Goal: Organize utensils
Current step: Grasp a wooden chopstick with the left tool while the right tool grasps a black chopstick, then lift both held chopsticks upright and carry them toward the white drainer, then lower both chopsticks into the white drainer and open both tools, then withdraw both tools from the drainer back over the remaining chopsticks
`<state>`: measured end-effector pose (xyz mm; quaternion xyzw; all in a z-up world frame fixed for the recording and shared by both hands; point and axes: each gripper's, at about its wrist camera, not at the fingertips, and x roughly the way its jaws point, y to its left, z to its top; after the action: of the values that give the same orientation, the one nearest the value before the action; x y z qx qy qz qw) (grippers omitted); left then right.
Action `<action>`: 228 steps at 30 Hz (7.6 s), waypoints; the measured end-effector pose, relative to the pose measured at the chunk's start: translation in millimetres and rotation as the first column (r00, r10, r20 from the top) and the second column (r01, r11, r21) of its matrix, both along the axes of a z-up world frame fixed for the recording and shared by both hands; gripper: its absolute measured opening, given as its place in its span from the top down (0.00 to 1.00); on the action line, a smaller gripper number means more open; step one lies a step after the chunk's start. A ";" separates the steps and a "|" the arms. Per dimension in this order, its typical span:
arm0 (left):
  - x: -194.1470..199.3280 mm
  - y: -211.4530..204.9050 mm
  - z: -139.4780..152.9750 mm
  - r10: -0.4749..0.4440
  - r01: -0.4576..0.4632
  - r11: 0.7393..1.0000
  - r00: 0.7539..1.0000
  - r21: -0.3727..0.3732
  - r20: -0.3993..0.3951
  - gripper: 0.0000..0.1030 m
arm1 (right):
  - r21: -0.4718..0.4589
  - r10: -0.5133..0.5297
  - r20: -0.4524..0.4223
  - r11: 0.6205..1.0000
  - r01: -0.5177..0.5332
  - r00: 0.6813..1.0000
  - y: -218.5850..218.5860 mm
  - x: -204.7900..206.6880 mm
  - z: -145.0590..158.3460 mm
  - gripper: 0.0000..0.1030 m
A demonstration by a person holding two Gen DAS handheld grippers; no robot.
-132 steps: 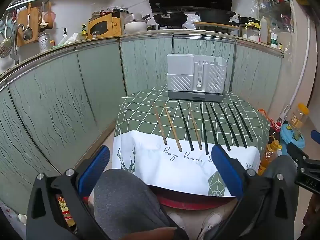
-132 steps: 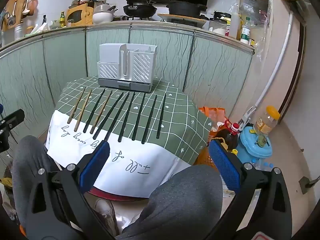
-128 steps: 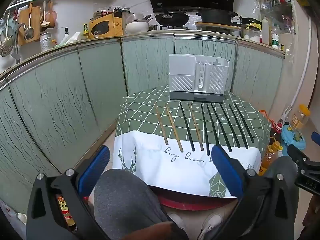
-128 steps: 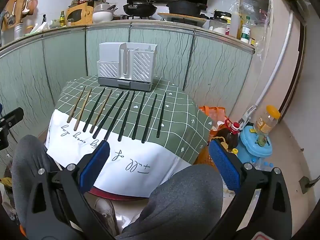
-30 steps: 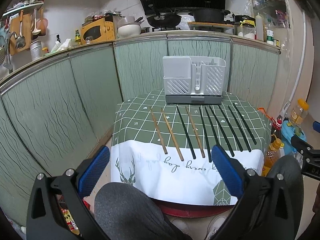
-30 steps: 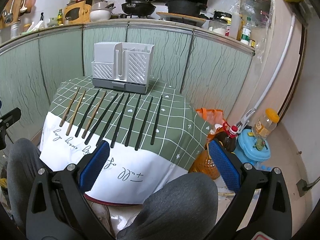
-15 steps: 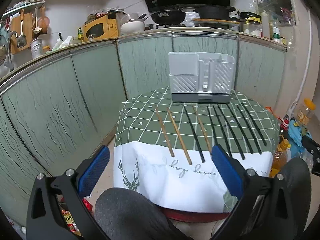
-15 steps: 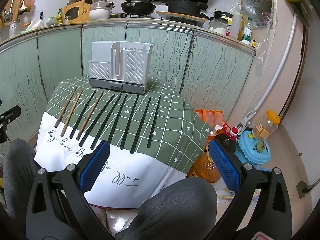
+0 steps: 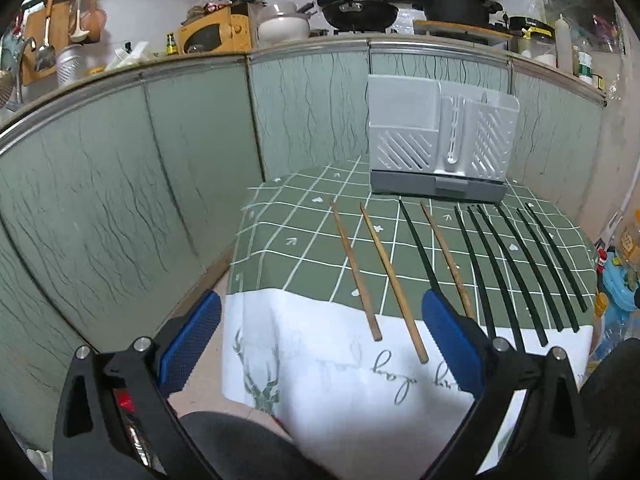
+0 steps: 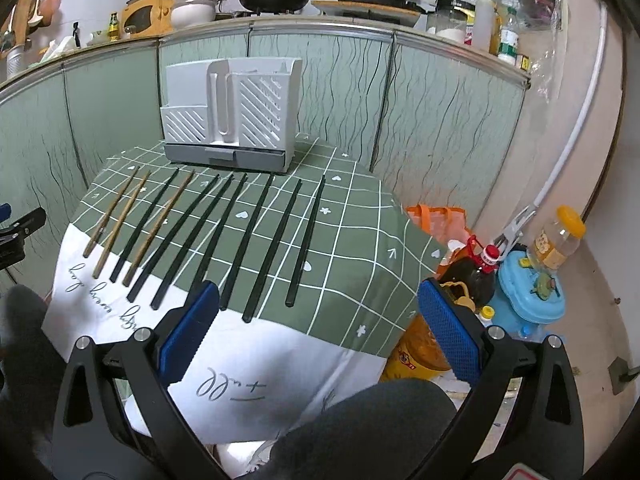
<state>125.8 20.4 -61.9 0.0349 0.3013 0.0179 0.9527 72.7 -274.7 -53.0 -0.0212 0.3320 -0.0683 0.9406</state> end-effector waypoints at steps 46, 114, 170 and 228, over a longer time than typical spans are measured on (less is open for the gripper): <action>77.0 -21.2 -70.7 0.007 0.000 0.999 0.991 0.052 -0.135 0.92 | 0.049 0.015 -0.104 0.999 -0.010 0.994 -4.5 97.6 -78.9 0.92; 47.6 29.0 112.0 -0.273 0.288 0.946 0.955 -0.149 0.112 0.92 | 0.111 0.151 0.191 0.978 -0.175 0.970 -31.2 63.5 105.6 0.94; 247.5 -133.9 172.8 -0.636 0.632 0.743 0.769 -0.220 0.064 0.87 | 0.240 0.300 0.227 0.905 -0.351 0.927 -53.7 262.8 166.6 0.94; 57.4 -42.3 99.5 -0.327 0.327 0.945 0.935 0.024 0.136 0.06 | 0.079 0.251 0.115 0.962 -0.261 0.961 -16.2 79.5 80.7 0.08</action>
<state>183.1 -21.9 37.7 0.0835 0.2246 -0.1383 0.9610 152.2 -290.9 27.7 -0.0165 0.2798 0.0685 0.9575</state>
